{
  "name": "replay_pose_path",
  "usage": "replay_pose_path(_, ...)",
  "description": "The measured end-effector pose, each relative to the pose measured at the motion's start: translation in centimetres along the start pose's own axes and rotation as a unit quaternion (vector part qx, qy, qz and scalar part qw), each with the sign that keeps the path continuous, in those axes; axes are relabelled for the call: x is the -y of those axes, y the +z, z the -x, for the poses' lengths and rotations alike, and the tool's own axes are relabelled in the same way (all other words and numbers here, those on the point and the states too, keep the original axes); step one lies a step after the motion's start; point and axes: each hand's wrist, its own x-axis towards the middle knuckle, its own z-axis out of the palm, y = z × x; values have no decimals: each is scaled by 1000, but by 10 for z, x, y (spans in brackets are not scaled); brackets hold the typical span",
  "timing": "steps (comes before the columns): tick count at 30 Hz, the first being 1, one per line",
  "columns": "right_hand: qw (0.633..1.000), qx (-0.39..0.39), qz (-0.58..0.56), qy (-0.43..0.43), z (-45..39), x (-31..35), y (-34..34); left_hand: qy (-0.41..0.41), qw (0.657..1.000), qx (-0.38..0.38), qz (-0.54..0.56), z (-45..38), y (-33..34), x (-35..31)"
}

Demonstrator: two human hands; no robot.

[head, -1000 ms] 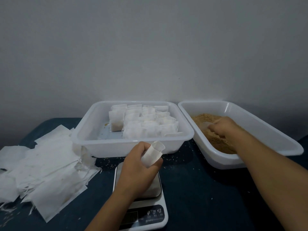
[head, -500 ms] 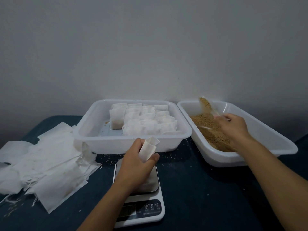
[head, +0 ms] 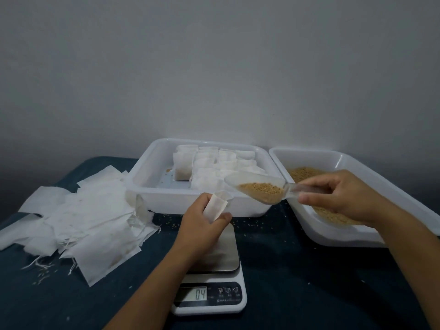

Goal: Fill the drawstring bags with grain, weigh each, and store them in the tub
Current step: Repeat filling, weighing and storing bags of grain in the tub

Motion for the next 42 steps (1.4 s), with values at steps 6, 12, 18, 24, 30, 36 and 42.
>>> replay_pose_path(6, 998, 40, 47, -26, 0, 21, -5, 10, 1000, -13, -19, -2, -7, -2)
replay_pose_path(12, 990, 79, 118, -22, -5, 43, -10, 21, 999, -21, -24, -1, -8, -2)
replay_pose_path(18, 975, 113, 189, -27, -12, 69, -16, 52, 998, 9, -29, 1, -7, 0)
replay_pose_path(24, 960, 127, 251, -14, -19, 94, -18, 59, 997, 38, -42, 1, -6, 1)
replay_pose_path(30, 953, 129, 274, -20, -24, 100, -16, 46, 998, 41, -8, 0, -7, 1)
replay_pose_path(36, 953, 131, 271, -20, -21, 98, -16, 38, 998, 41, 13, 1, -7, -1)
replay_pose_path(42, 954, 137, 266, -21, -20, 100, -18, 39, 998, 47, 13, 0, -6, -1)
